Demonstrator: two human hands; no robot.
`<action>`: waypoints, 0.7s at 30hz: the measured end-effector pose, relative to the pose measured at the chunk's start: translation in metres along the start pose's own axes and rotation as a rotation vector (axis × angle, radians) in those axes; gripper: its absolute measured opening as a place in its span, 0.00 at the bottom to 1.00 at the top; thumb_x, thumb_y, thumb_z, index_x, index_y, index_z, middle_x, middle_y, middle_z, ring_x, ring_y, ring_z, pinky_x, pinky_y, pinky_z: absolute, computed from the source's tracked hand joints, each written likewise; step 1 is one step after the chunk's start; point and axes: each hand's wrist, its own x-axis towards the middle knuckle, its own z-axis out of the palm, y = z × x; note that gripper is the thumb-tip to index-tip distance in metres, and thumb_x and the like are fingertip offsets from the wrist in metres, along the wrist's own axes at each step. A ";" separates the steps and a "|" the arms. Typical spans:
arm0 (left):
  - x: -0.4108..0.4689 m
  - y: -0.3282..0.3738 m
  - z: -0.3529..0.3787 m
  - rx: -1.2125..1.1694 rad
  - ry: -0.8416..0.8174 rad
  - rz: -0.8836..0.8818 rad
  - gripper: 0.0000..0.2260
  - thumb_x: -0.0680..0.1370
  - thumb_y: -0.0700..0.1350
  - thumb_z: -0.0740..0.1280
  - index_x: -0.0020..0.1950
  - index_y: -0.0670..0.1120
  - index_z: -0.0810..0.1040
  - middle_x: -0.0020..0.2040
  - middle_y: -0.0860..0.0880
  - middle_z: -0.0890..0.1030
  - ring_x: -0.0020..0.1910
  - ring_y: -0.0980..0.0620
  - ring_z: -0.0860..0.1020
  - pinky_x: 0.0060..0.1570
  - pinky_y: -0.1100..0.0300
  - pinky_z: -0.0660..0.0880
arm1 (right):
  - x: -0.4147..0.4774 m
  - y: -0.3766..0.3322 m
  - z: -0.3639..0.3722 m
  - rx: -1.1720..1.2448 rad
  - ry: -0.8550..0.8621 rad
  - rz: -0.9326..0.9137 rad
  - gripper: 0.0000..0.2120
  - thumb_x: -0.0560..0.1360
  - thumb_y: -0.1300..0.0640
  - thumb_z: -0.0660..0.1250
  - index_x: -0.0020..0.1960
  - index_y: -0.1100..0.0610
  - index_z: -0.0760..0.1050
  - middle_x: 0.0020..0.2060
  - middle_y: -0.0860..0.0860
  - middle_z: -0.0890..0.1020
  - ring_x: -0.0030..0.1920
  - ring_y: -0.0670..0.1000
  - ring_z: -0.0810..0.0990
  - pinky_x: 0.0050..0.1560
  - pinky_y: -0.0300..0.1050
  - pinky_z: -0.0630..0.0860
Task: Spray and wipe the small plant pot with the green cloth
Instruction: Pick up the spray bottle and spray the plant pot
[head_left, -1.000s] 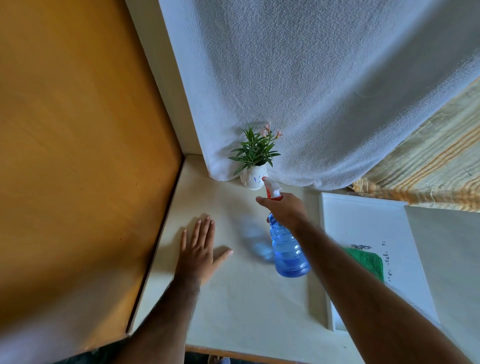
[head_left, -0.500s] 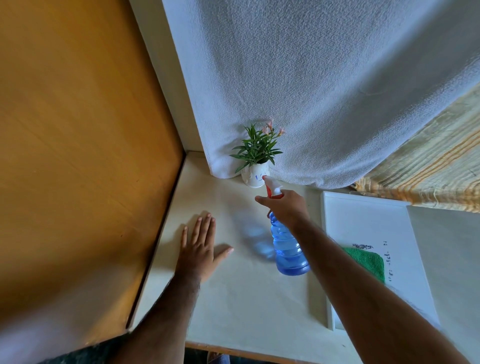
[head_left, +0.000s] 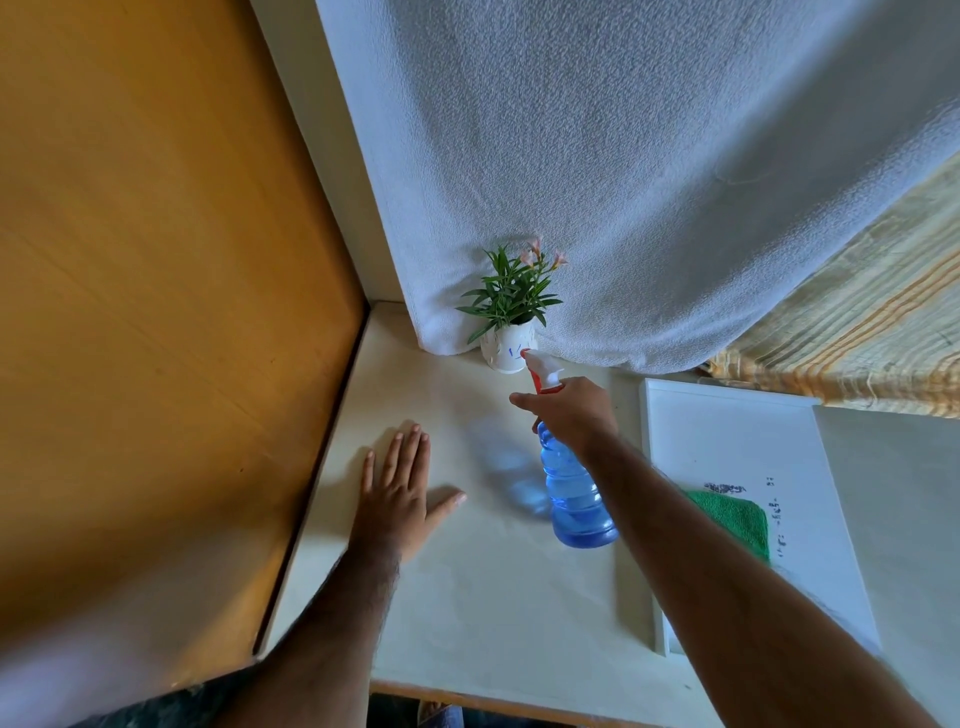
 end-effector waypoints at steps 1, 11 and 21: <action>0.000 0.000 0.000 -0.001 -0.002 -0.002 0.43 0.74 0.72 0.55 0.79 0.42 0.61 0.79 0.44 0.64 0.77 0.44 0.64 0.74 0.37 0.59 | -0.001 0.000 0.000 -0.003 -0.002 -0.006 0.20 0.64 0.36 0.75 0.37 0.54 0.82 0.31 0.49 0.86 0.39 0.48 0.85 0.46 0.44 0.80; -0.001 -0.002 -0.002 -0.005 -0.059 -0.015 0.44 0.73 0.72 0.55 0.79 0.42 0.60 0.79 0.43 0.64 0.77 0.43 0.64 0.74 0.36 0.56 | -0.038 0.012 -0.048 0.226 0.271 -0.102 0.04 0.69 0.58 0.71 0.43 0.58 0.80 0.27 0.48 0.83 0.32 0.42 0.81 0.34 0.36 0.75; -0.002 -0.001 -0.007 0.014 -0.117 -0.007 0.46 0.74 0.74 0.48 0.80 0.42 0.57 0.80 0.42 0.61 0.77 0.41 0.63 0.75 0.38 0.50 | -0.048 0.033 -0.156 0.565 0.678 -0.278 0.08 0.68 0.59 0.69 0.46 0.51 0.83 0.34 0.49 0.86 0.33 0.46 0.84 0.43 0.46 0.81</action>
